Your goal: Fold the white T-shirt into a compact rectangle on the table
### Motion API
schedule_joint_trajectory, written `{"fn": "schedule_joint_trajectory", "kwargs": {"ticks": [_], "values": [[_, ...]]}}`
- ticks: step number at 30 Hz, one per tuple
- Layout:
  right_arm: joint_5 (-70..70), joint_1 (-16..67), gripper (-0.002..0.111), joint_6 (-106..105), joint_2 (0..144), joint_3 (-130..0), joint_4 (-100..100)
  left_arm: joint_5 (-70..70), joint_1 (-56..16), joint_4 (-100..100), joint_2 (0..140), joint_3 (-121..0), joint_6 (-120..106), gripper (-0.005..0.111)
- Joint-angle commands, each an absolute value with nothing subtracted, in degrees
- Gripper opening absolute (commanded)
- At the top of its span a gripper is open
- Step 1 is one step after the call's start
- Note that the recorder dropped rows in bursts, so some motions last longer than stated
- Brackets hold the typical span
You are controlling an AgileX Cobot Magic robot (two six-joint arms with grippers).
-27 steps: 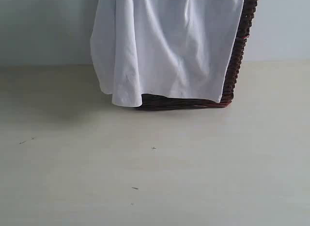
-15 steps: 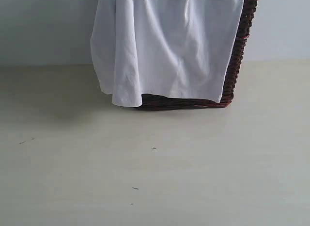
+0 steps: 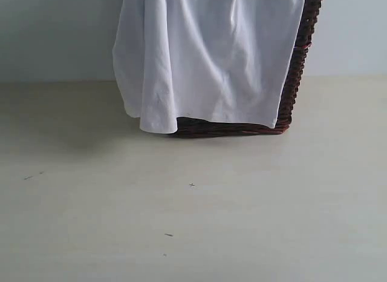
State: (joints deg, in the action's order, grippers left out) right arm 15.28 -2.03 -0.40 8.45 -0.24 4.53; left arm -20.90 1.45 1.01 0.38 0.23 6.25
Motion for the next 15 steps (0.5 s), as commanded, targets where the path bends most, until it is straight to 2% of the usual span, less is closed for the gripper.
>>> {"fn": "schedule_joint_trajectory", "kwargs": {"ticks": [1, 5, 10, 12, 15], "values": [[10.6, -2.1, 0.000, -2.8, 22.7, -1.8, -3.3, -20.1, 1.2, 0.8, 0.0, 0.0, 6.2, 0.000], [3.8, -2.0, 0.000, -4.4, 35.9, -6.3, -5.6, -20.1, 1.2, 0.8, 0.0, 0.0, 6.2, 0.000], [4.2, -2.0, 0.000, -6.1, 49.4, -13.0, -7.9, -20.1, 1.2, 0.8, 0.0, 0.0, 6.2, 0.000], [9.6, -2.0, 0.000, -6.1, 51.9, -16.4, -7.9, -20.1, 1.2, 0.8, 0.0, 0.0, 6.2, 0.000], [31.0, -3.6, 0.000, -6.0, 51.5, -23.5, -5.8, -20.1, 1.2, 0.8, 0.0, 0.0, 6.2, 0.000]]}}
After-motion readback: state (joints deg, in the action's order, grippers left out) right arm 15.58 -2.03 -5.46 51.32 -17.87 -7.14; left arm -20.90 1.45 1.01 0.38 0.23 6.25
